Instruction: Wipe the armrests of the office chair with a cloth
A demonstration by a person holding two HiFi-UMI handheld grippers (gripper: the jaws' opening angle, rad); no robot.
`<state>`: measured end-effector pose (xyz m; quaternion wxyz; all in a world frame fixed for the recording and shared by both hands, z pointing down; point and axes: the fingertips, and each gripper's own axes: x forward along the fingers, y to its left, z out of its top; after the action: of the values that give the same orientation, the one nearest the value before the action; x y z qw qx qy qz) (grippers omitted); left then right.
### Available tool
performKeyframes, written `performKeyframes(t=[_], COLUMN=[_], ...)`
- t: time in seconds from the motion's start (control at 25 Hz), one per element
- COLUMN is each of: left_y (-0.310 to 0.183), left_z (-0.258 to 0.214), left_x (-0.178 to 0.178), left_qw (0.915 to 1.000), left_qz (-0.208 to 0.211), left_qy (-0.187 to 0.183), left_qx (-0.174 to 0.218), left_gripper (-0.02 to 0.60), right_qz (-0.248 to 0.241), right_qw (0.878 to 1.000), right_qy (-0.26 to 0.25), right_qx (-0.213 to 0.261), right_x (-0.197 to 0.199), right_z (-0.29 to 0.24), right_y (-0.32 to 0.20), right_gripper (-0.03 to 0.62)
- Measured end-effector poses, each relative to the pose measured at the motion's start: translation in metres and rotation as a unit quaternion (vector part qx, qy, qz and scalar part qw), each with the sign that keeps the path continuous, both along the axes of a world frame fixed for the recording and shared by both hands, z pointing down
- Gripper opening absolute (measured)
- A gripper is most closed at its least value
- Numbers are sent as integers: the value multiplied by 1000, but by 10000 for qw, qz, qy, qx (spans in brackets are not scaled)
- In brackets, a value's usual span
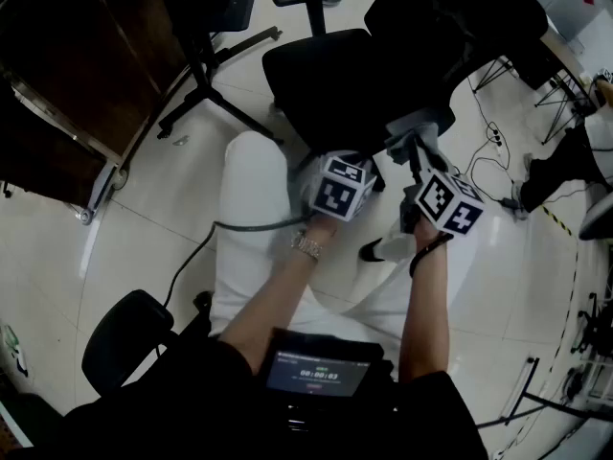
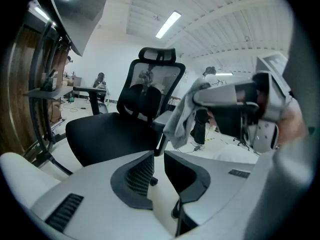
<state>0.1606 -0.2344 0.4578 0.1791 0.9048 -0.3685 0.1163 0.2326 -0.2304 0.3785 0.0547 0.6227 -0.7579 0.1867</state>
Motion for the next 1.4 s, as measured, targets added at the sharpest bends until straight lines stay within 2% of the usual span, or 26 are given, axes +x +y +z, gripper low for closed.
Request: performKeyframes(t=[0.16, 0.32, 0.44, 0.6, 0.64, 0.72, 0.84, 1.0, 1.24, 1.4], left_y=[1, 6, 5, 4, 4, 3, -4, -8, -6, -4], left_z=[-1, 6, 9, 12, 14, 16, 17, 16, 11, 7], left_x=[1, 2, 3, 1, 1, 0, -4, -10, -11, -11], left_qw=[9999, 9998, 9997, 9997, 9997, 9997, 9998, 9998, 9999, 9999], left_qz=[128, 213, 236, 227, 221, 205, 151, 91, 107, 105], left_qy=[25, -2, -7, -8, -8, -10, -1, 44, 76, 102], left_qx=[-3, -45, -53, -90, -108, -138, -140, -152, -110, -70], left_gripper=[64, 64, 64, 64, 64, 64, 64, 64, 64, 64], right_qz=[290, 475, 509, 418, 398, 466, 547, 276, -498, -1080], right_qw=[9973, 9924, 9819, 9592, 9559, 9592, 9618, 9590, 9480, 9433], right_qy=[669, 1097, 1530, 2036, 2064, 1884, 1815, 2036, 2475, 2533], right_qx=[108, -293, -993, -1917, -2054, -2057, -1973, -1954, -1937, -1853], right_x=[58, 115, 148, 174, 178, 183, 184, 166, 112, 71], right_z=[-37, -40, -8, 58, 73, 86, 82, 81, 85, 86], right_y=[-48, -108, -148, -169, -170, -172, -175, -173, -149, -124], right_gripper=[35, 35, 35, 35, 35, 35, 35, 35, 36, 37])
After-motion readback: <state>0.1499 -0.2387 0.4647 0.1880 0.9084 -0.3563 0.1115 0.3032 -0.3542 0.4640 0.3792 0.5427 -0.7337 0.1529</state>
